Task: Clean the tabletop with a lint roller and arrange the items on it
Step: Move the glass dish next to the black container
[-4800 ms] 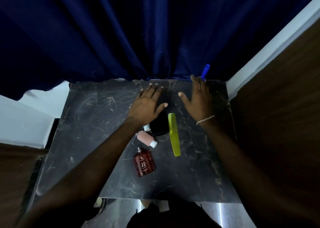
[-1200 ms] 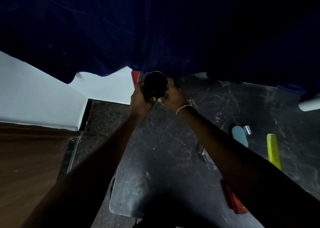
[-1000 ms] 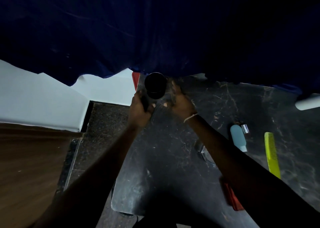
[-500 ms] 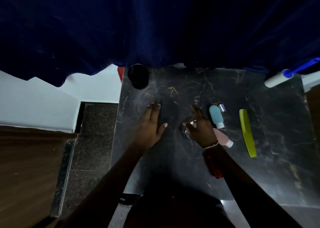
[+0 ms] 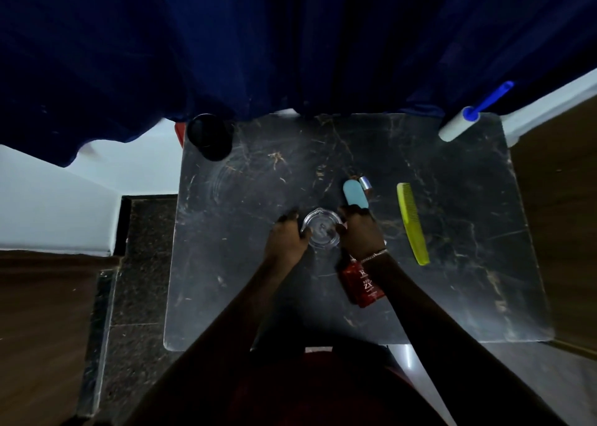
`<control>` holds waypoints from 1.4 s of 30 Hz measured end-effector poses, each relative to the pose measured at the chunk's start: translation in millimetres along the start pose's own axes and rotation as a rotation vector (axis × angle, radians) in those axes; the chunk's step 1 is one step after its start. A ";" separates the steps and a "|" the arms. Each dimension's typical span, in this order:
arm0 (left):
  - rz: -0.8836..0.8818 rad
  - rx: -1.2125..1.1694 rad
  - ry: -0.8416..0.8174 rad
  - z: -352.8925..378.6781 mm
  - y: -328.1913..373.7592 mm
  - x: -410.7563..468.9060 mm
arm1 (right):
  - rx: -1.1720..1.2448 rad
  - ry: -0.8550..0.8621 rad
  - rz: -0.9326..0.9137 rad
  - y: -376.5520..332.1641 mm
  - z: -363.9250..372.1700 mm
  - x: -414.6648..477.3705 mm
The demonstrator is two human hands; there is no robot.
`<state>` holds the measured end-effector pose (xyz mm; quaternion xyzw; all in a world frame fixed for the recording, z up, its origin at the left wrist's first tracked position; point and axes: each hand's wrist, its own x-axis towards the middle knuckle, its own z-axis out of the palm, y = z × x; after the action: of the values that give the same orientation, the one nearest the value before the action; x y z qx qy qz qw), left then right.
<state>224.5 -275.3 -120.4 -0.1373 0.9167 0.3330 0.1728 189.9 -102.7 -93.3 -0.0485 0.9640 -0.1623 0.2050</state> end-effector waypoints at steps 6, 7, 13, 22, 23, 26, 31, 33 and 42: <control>-0.175 -0.071 -0.015 12.7 18.9 3.2 | -0.202 -0.064 -0.021 0.7 6.1 22.8; -0.199 -0.082 -0.016 14.3 19.2 3.8 | -0.231 -0.072 -0.032 0.8 7.6 25.3; -0.216 -0.149 0.018 18.1 16.8 4.6 | -0.263 -0.083 -0.005 -2.2 12.0 32.0; -0.195 -0.185 0.070 -4.2 -4.7 -1.5 | -0.168 -0.083 -0.111 -26.6 18.2 37.3; -0.185 -0.189 0.078 -8.8 -8.7 -2.3 | -0.140 -0.081 -0.120 -32.0 18.6 38.3; -0.199 -0.186 0.115 -26.1 -25.4 -3.6 | -0.113 -0.086 -0.160 -54.6 21.9 43.6; -0.234 -0.188 0.156 -57.2 -54.3 1.9 | -0.084 -0.100 -0.210 -99.6 30.1 56.3; -0.252 -0.171 0.181 -68.9 -68.8 4.4 | -0.055 -0.111 -0.221 -116.8 34.8 62.4; -0.304 -0.118 0.218 -125.2 -127.4 33.4 | -0.024 -0.106 -0.255 -195.0 59.8 99.9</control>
<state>212.9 -456.6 -115.8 -0.3192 0.8776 0.3397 0.1125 128.6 -320.0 -118.0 -0.1815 0.9396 -0.1728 0.2329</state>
